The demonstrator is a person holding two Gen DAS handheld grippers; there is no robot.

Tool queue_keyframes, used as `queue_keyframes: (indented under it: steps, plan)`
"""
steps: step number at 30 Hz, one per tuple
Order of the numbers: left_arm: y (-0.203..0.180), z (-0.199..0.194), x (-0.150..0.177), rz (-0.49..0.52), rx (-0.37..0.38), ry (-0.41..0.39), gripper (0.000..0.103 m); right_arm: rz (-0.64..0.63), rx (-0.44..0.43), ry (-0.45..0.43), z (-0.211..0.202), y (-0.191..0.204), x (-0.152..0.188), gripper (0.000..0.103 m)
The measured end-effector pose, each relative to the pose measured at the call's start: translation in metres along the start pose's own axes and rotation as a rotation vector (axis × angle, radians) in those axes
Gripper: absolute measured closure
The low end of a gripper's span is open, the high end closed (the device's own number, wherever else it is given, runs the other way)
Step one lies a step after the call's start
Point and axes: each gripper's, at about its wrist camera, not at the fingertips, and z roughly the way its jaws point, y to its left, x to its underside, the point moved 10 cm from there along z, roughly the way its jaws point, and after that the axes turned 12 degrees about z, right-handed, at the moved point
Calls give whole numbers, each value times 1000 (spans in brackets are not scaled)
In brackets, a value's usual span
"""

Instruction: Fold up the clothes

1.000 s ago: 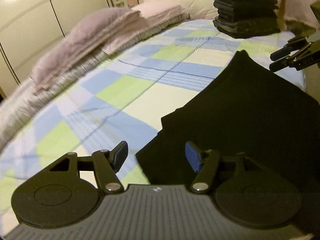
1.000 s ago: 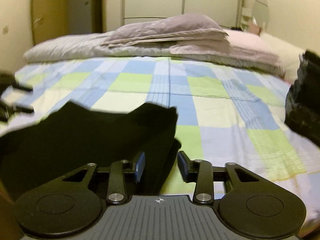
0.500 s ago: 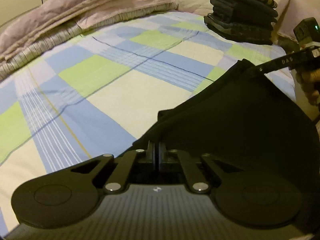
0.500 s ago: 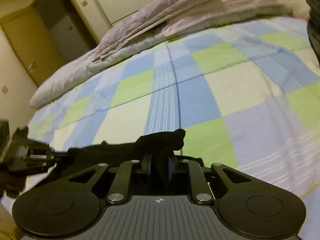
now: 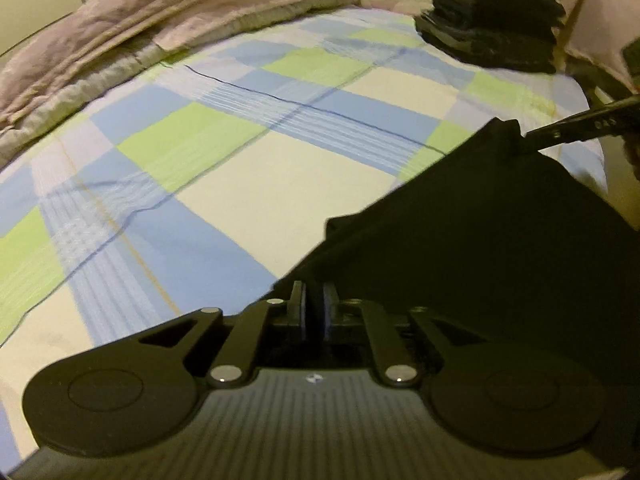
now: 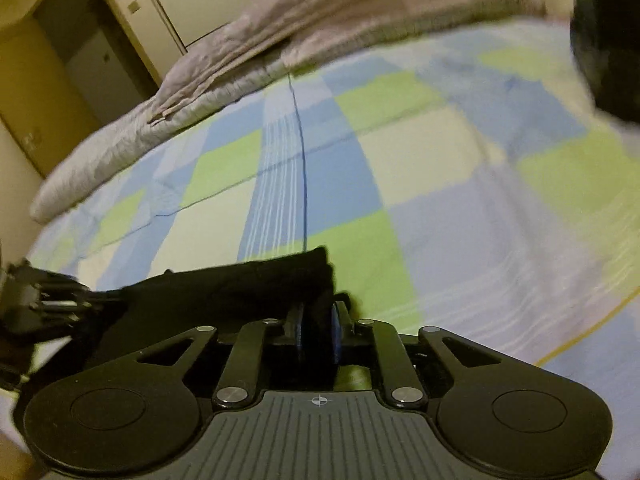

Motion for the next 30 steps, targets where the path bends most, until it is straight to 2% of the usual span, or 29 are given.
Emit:
queue_keyframes:
  steps: [2, 3, 5, 9, 11, 12, 13, 14, 15, 17, 18, 21, 25, 28, 30]
  plan:
    - [7, -14, -2, -21, -27, -21, 94, -82, 40, -65, -15, 15, -2, 57]
    - [9, -21, -4, -33, -34, -33, 94, -121, 40, -90, -22, 24, -1, 54]
    - [7, -31, -12, -48, -23, -54, 95, -184, -3, -104, -28, 45, 4, 54]
    - [-17, -23, -28, 13, 29, -43, 94, -285, -98, -53, -16, 86, 17, 54]
    - [-28, -6, -26, 34, 60, -11, 94, -326, -112, -6, 5, 99, 22, 54]
    - [-31, 5, -22, 37, 65, 18, 94, -354, -88, 16, 18, 98, 24, 54]
    - [-32, 15, -17, 39, 67, 42, 94, -389, -42, 36, 33, 93, 27, 55]
    - [-32, 22, -13, 37, 61, 54, 94, -395, -15, 47, 43, 85, 27, 68]
    - [-29, 27, -10, 30, 56, 56, 94, -381, -1, 53, 48, 76, 26, 75]
    - [-23, 32, -10, 0, 61, 56, 94, -343, 19, 58, 54, 58, 25, 100]
    - [-20, 35, -10, -8, 62, 58, 94, -321, 21, 54, 52, 50, 24, 103]
    - [-17, 43, -14, 7, 56, 77, 95, -257, -12, 56, 53, 37, 25, 103]
    - [-15, 48, -20, 30, 46, 103, 96, -234, -23, 79, 50, 37, 19, 103]
    - [-16, 29, -20, 48, 8, 95, 96, -243, 24, 90, 31, 41, 19, 103]
    - [-17, 10, -19, 56, -21, 75, 96, -293, 86, 56, 11, 46, 23, 103]
